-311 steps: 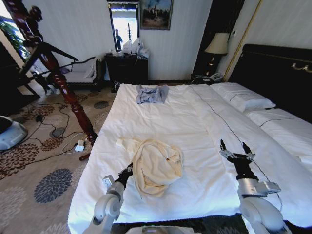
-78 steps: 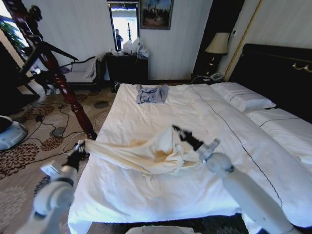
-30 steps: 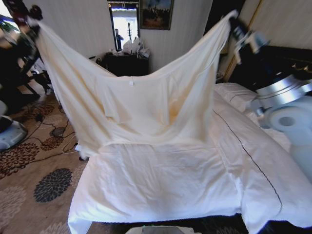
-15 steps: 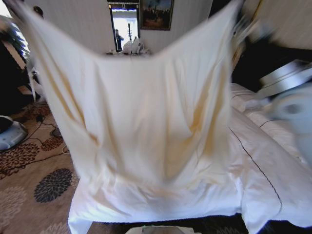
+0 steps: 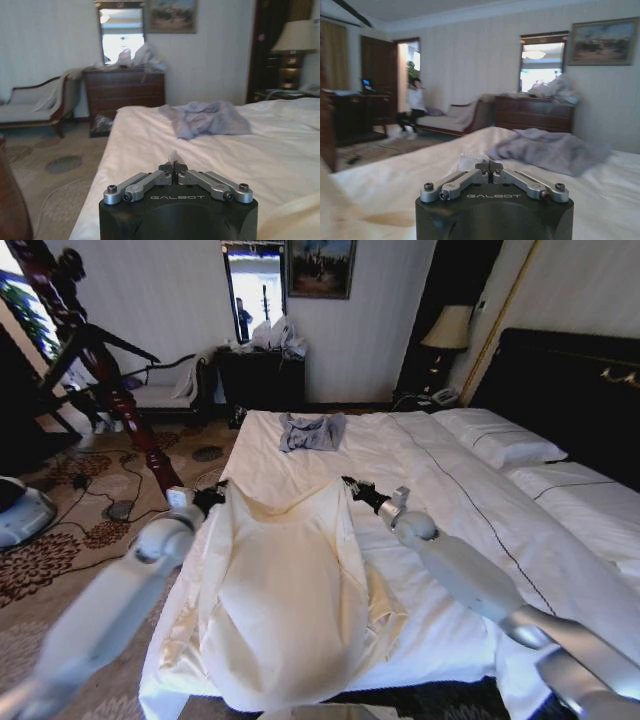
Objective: Pick up the clothes from the bed and hang them on the clothes hanger.
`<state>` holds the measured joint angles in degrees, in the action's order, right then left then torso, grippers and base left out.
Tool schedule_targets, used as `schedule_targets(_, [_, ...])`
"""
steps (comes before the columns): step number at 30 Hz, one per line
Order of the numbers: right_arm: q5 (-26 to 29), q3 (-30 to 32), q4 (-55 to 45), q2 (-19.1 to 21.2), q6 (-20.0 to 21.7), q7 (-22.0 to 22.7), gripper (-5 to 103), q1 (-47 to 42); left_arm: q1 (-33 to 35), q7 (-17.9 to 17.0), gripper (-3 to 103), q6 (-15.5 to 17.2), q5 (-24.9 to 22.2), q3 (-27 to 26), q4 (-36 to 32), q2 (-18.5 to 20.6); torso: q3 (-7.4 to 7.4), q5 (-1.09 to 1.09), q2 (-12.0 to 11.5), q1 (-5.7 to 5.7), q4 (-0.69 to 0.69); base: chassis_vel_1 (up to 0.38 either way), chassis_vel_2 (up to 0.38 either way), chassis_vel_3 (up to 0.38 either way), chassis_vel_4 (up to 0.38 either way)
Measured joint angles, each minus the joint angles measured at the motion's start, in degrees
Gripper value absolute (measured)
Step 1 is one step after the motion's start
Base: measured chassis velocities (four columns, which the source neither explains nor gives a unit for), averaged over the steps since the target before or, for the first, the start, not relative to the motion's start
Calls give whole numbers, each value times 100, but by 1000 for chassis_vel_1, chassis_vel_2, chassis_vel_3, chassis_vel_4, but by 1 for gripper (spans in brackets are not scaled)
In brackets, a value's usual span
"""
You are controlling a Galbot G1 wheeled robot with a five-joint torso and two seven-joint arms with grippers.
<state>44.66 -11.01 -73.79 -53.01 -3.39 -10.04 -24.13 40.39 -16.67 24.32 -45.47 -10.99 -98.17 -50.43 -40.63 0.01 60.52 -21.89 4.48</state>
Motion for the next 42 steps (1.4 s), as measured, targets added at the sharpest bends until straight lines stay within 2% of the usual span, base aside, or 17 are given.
schedule_targets(2, [-159,62,198,-68,13,61,0,65,-95,-163,0,200,6,44,113,-51,0,-1,1,1,0,0,0,0,0])
schedule_targets(4, [-565,188,492,-165,61,196,0,160,-194,-241,0,362,27,55,210,-33,0,-1,1,1,-4,0,0,0,0])
schedule_targets(8, [-975,265,763,-266,82,282,0,198,-247,-266,0,392,25,128,292,-56,1,0,1,1,-5,0,0,0,0])
schedule_targets(9, [-1101,259,922,-347,53,287,0,182,-257,-282,0,369,25,261,355,-183,1,0,2,2,-4,0,0,0,0])
schedule_targets(10, [-1101,259,922,-347,53,287,0,182,-257,-282,0,369,25,261,355,-183,1,0,2,2,-4,0,0,0,0])
schedule_targets(14, [-1105,160,890,-507,-121,240,0,-57,-130,-360,0,158,83,484,456,-865,0,1,1,0,0,0,0,0,0])
schedule_targets(18, [-1086,139,502,-433,-116,222,0,-235,34,-464,0,96,186,531,455,-1128,0,-1,2,1,-3,0,0,0,0])
schedule_targets(26, [-956,100,-129,-144,-39,268,0,-566,364,-613,0,28,254,532,370,-1199,1,0,1,1,-2,0,0,0,0])
schedule_targets(32, [-874,-65,-304,-101,-437,225,-3,-782,644,-746,-2,-88,144,520,129,-1170,1,-1,2,1,-2,0,0,0,0])
schedule_targets(33, [-722,-70,-391,-90,-508,116,7,-828,753,-780,2,-53,75,447,-33,-1132,1,0,2,1,-2,0,0,0,0])
schedule_targets(34, [-722,-70,-391,-90,-508,116,7,-828,753,-780,2,-53,75,447,-33,-1132,1,0,2,1,-2,0,0,0,0])
schedule_targets(35, [-555,-63,-459,-63,-529,-17,7,-858,831,-811,7,26,15,389,-151,-1110,1,0,2,1,-3,0,0,0,0])
schedule_targets(38, [554,195,-929,273,-386,-1209,22,-1156,1405,-998,23,749,-544,-55,-933,-925,1,-2,2,2,-2,0,0,0,0])
schedule_targets(39, [554,195,-929,273,-386,-1209,22,-1156,1405,-998,23,749,-544,-55,-933,-925,1,-2,2,2,-2,0,0,0,0])
schedule_targets(40, [617,231,-964,306,-362,-1331,28,-1187,1491,-1005,23,832,-600,-123,-1025,-897,1,-1,2,2,-1,0,0,0,0])
schedule_targets(41, [886,448,-1198,554,-239,-2018,33,-1425,1882,-971,34,1155,-867,-498,-1415,-757,2,-2,2,2,-2,0,0,0,0])
schedule_targets(42, [949,551,-1318,690,-226,-2217,39,-1565,2093,-911,40,1250,-1002,-718,-1619,-682,2,0,2,2,-3,0,0,0,0])
